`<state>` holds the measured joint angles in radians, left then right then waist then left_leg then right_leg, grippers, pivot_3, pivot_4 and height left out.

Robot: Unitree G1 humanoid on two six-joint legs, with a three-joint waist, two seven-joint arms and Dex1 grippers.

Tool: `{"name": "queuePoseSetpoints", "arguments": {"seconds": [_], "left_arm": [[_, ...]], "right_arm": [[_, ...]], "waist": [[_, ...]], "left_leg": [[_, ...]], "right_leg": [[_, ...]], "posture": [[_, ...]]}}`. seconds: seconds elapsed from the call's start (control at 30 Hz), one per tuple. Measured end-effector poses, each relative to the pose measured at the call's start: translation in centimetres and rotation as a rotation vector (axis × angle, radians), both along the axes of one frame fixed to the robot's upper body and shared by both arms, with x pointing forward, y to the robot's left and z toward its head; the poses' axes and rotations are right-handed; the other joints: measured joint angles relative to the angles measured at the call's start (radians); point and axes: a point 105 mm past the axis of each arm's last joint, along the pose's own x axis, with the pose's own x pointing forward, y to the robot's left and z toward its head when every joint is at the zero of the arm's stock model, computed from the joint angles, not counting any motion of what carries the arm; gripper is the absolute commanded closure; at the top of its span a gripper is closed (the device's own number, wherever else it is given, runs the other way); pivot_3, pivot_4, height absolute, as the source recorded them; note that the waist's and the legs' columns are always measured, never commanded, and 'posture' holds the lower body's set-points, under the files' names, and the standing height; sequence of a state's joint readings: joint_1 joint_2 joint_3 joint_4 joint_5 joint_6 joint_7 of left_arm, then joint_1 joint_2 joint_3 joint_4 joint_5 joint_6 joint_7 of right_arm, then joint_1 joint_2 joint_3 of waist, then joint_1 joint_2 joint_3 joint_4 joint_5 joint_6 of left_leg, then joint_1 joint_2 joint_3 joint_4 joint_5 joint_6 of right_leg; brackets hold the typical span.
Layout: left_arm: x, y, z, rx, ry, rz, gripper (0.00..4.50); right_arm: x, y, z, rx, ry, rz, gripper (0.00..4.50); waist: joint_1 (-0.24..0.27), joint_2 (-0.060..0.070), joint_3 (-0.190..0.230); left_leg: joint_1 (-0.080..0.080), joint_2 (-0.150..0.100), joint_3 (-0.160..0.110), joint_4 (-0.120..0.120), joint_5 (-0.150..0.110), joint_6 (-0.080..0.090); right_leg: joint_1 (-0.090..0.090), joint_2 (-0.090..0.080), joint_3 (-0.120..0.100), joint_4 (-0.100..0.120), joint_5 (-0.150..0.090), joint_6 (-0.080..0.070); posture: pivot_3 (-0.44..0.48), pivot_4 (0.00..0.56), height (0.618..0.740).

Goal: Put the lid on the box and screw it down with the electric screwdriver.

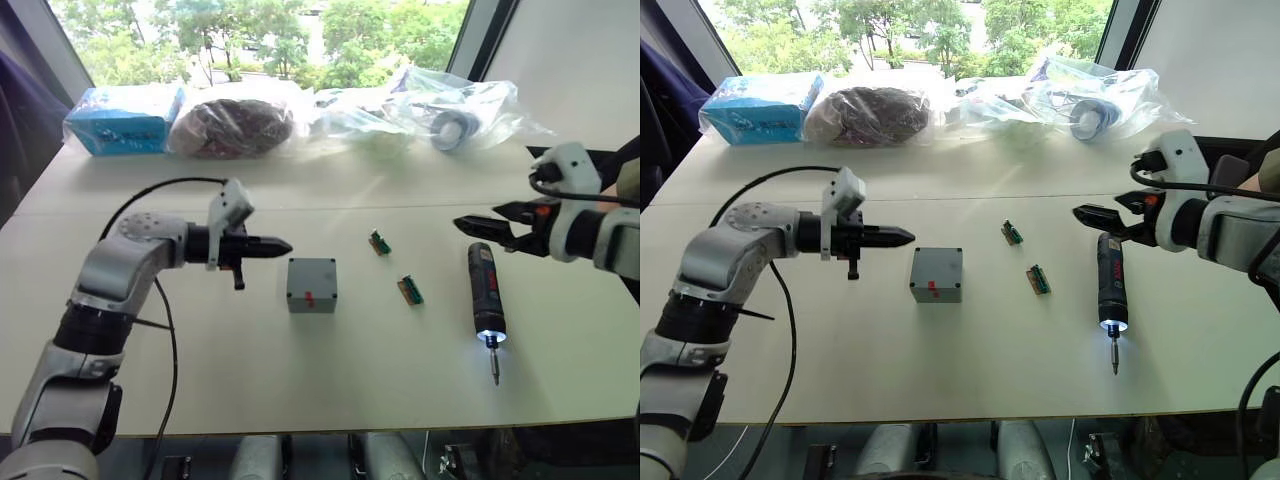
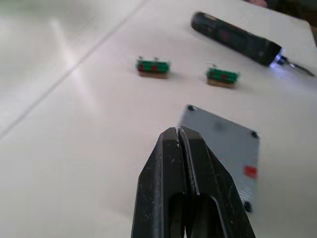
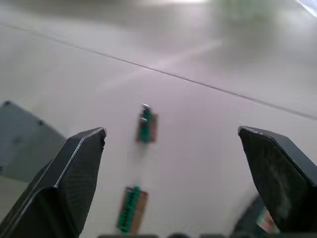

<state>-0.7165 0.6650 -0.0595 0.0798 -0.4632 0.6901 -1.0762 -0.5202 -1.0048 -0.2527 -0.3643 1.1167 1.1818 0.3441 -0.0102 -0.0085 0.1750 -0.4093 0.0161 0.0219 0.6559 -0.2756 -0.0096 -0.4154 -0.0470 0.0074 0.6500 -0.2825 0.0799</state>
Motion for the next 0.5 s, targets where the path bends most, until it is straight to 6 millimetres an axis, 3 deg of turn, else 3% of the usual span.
{"name": "queuePoseSetpoints", "arguments": {"seconds": [0.1, 0.23, 0.3, 0.5], "left_arm": [[0.5, 1.8, -2.0, 0.062, 0.031, 0.074, 4.5], [-0.4, 3.0, -6.4, 0.193, 0.099, 0.091, 4.5], [-0.8, 2.5, -7.9, 0.188, 0.131, 0.09, 4.5], [-1.4, 0.4, -8.8, 0.16, 0.124, 0.059, 4.5]], "right_arm": [[-2.1, 3.8, -3.7, -0.068, 0.04, 0.184, 0.05], [-2.9, 6.1, -7.6, -0.171, 0.057, 0.272, 0.05], [-2.9, 7.5, -9.5, -0.195, 0.056, 0.31, 0.05], [-2.5, 9.6, -12.0, -0.205, 0.05, 0.352, 0.05]], "waist": [[-0.004, -0.001, -0.001], [-0.004, -0.001, 0.0], [0.002, -0.001, 0.0], [0.013, -0.004, -0.001]], "left_leg": [[0.0, 0.0, 0.001, 0.004, -0.004, 0.006], [-0.001, 0.0, 0.003, 0.008, -0.004, 0.007], [-0.001, -0.001, 0.003, 0.01, -0.004, 0.007], [0.0, -0.001, 0.003, 0.011, -0.004, 0.007]], "right_leg": [[0.001, 0.0, 0.001, 0.0, 0.0, 0.0], [0.001, -0.002, 0.003, 0.002, 0.002, 0.001], [0.001, -0.002, 0.003, 0.002, 0.002, 0.001], [0.002, -0.002, 0.003, 0.002, 0.003, 0.001]], "posture": [[0.0, 0.15, 0.74], [0.0, 0.15, 0.74], [0.0, 0.15, 0.74], [0.0, 0.15, 0.74]]}}
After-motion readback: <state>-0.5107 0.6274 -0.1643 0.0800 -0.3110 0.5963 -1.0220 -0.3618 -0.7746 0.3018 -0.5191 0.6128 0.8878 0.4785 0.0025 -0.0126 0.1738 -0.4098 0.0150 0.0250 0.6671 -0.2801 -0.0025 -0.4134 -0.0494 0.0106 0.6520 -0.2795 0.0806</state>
